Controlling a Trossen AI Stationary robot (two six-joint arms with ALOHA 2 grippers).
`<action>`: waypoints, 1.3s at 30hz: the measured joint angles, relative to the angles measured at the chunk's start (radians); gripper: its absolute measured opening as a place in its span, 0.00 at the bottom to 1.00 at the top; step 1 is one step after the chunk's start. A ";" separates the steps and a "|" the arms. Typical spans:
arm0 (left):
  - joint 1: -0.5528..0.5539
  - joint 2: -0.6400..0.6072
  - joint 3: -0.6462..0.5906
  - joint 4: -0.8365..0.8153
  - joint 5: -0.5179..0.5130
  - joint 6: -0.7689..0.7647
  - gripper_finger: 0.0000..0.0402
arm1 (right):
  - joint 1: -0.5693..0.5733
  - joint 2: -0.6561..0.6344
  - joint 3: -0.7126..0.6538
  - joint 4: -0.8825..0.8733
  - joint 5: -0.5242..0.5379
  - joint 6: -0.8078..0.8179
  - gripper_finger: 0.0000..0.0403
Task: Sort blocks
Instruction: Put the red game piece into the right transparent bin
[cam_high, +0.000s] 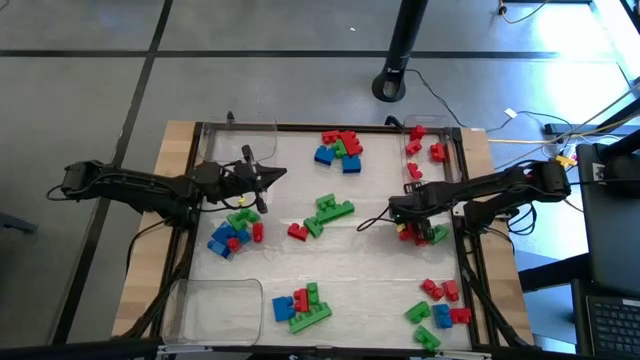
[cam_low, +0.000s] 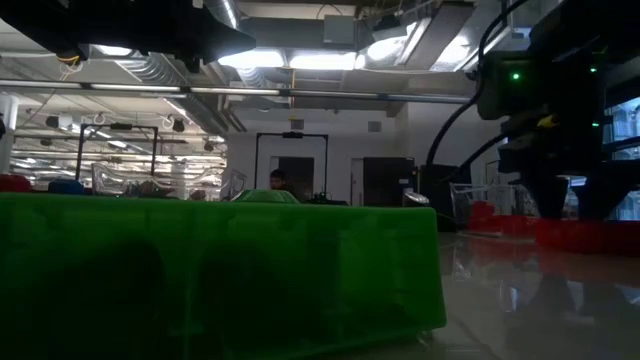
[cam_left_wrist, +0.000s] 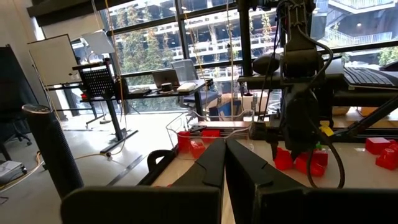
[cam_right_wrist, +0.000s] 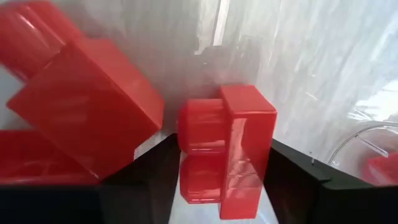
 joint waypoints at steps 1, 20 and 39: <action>0.000 0.000 0.000 0.000 0.000 0.000 0.01 | 0.000 0.000 0.000 -0.001 0.000 0.000 0.47; 0.000 0.000 0.000 -0.001 0.000 0.000 0.01 | 0.000 0.002 0.150 -0.121 0.040 -0.020 0.38; 0.000 0.000 0.000 -0.003 0.000 -0.003 0.01 | -0.025 0.000 0.469 -0.338 0.246 -0.102 0.30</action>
